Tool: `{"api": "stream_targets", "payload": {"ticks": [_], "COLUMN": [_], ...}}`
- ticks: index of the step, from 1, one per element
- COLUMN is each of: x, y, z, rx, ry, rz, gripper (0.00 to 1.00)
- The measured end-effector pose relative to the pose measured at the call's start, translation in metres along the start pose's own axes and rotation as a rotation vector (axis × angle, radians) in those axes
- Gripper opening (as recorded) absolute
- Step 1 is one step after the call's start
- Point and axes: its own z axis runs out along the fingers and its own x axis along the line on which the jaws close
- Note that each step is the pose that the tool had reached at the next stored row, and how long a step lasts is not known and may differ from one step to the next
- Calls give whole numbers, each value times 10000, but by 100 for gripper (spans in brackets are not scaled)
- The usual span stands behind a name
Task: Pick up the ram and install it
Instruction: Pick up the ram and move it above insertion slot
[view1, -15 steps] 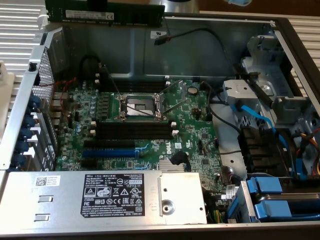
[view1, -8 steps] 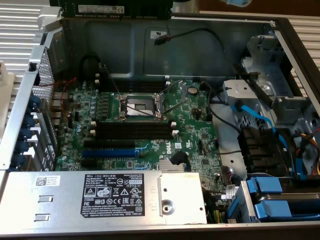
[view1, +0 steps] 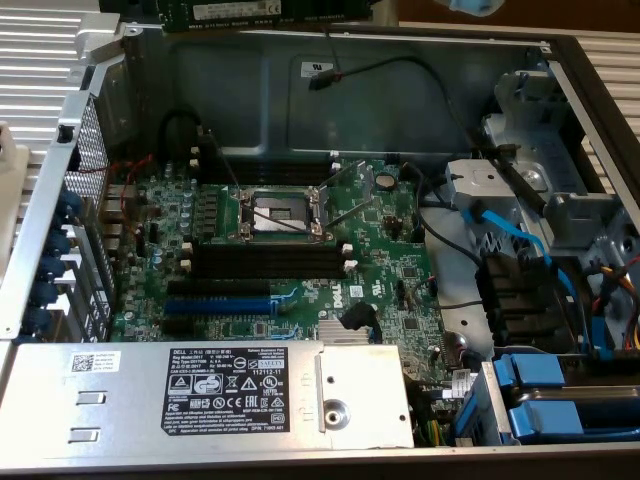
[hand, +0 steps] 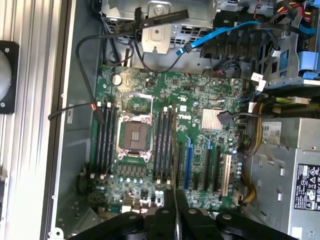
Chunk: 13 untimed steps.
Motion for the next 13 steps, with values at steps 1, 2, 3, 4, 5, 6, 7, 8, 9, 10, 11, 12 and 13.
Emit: {"api": "stream_targets", "payload": {"ticks": [1, 2, 3, 4, 5, 6, 7, 8, 9, 10, 11, 12, 13], "x": [0, 0, 0, 0, 0, 0, 0, 0, -1, -4, -16, -24, -29], "y": [-1, -1, -1, -1, -1, -1, -2, -1, -2, -2, -4, -4, -4], "z": [6, 9, 12, 13, 13, 13, 13, 14, 13, 13, 13, 14, 18], "rx": [-6, -12, -19, -28, -27, -6, 47, 159, 299, 456, 693, 701, 699], "ry": [68, 157, 271, 407, 518, 593, 645, 675, 692, 714, 746, 763, 770], "rz": [4, 9, 14, 20, 26, 34, 44, 55, 64, 76, 87, 88, 90], "gripper": [12, 12, 12, 12, 12, 12, 12, 12, 12, 12, 12, 12, 12]}}
